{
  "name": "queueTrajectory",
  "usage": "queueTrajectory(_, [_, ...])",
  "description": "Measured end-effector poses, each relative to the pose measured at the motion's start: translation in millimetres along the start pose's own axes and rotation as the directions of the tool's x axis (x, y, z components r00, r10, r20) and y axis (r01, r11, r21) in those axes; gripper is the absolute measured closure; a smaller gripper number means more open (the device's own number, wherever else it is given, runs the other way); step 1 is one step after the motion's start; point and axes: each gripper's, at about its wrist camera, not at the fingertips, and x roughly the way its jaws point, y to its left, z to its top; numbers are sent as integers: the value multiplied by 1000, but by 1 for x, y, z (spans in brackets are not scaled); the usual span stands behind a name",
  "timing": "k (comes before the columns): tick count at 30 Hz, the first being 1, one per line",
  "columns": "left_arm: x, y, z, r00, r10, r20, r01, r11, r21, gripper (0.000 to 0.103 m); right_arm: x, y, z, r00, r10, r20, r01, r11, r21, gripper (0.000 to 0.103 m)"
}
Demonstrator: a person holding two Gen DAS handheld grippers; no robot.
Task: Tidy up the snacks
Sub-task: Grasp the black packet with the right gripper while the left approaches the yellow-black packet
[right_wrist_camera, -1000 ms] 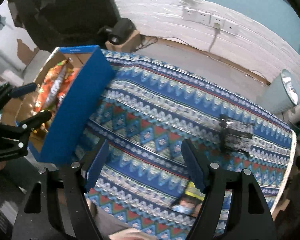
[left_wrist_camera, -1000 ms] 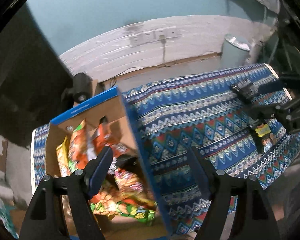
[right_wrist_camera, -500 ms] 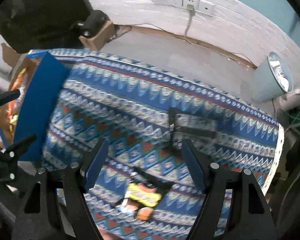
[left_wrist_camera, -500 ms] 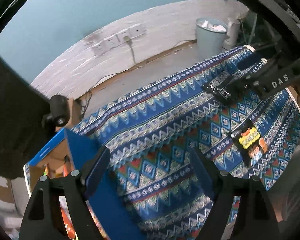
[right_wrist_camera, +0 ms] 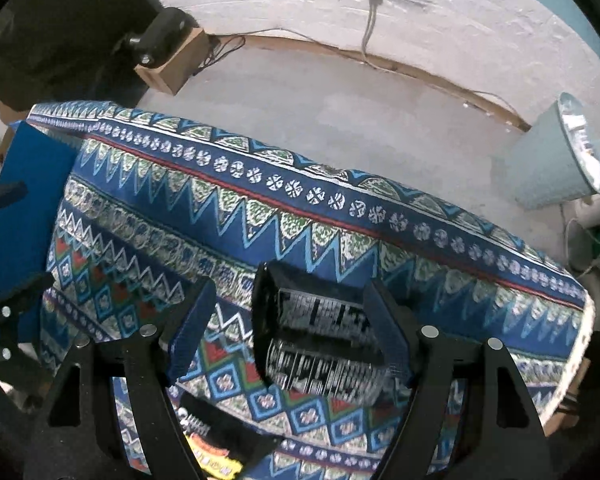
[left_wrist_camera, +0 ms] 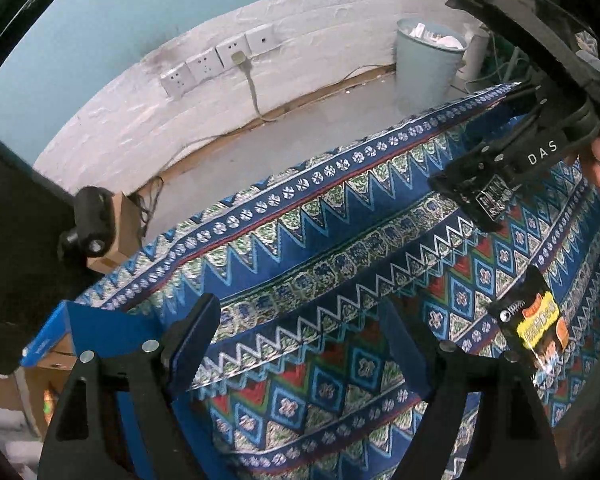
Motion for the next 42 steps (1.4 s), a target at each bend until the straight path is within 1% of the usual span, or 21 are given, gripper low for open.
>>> queueTrajectory(2, [9,1,3,1000,-18,-10,18,1000,-15,20,7,-5,3,1000,11,-6,-11,1000,6,28])
queueTrajectory(4, [15,1,4,1000,-17,-18,17,1000,-25,20,12,-9,3,1000,27,-14,-27,999,18,28])
queueTrajectory(9, [23,1,6,999,-32,-41,30,998,-54,20,19,-22,-9,998,47,-52,-44,997,55,27])
queueTrajectory(13, [25,-4,3,998,-49,-45,47,998,-47,20,16,-38,-36,992,100,-74,-90,989,119,27])
queueTrajectory(17, [28,-14,-1,994,-83,-67,80,996,-50,20,8,-50,-70,991,107,-84,-94,984,151,27])
queueTrajectory(20, [29,-27,-4,988,-126,-88,121,991,-56,20,1,-54,-90,989,120,-83,-106,981,164,27])
queueTrajectory(22, [28,-35,-6,985,-144,-95,139,989,-58,20,-2,-54,-98,988,124,-88,-109,982,154,27])
queueTrajectory(25, [29,-47,-8,983,-147,-106,143,989,-45,20,-6,-51,-108,990,107,-92,-95,988,122,27])
queueTrajectory(27, [28,-53,-9,985,-138,-106,135,990,-33,20,-10,-49,-110,995,74,-72,-66,991,113,27])
queueTrajectory(28, [28,-56,-9,986,-132,-104,130,991,-31,20,-12,-49,-111,996,71,-62,-64,992,110,27])
queueTrajectory(30, [28,-59,-8,986,-132,-106,129,991,-35,20,-15,-46,-109,998,58,-37,-54,994,97,27])
queueTrajectory(33, [29,-57,-8,984,-142,-108,136,989,-61,20,-16,-42,-106,999,48,-22,-47,997,69,26])
queueTrajectory(35, [29,-56,-9,982,-154,-111,145,986,-82,20,-10,-35,-102,999,46,-27,-45,998,40,26])
queueTrajectory(38, [30,-57,-11,981,-154,-116,144,985,-91,20,-2,-23,-95,1000,8,-24,-8,1000,-7,26])
queueTrajectory(42, [33,-61,-12,982,-147,-123,135,986,-95,20,14,-17,-88,998,-38,-43,37,999,-24,26])
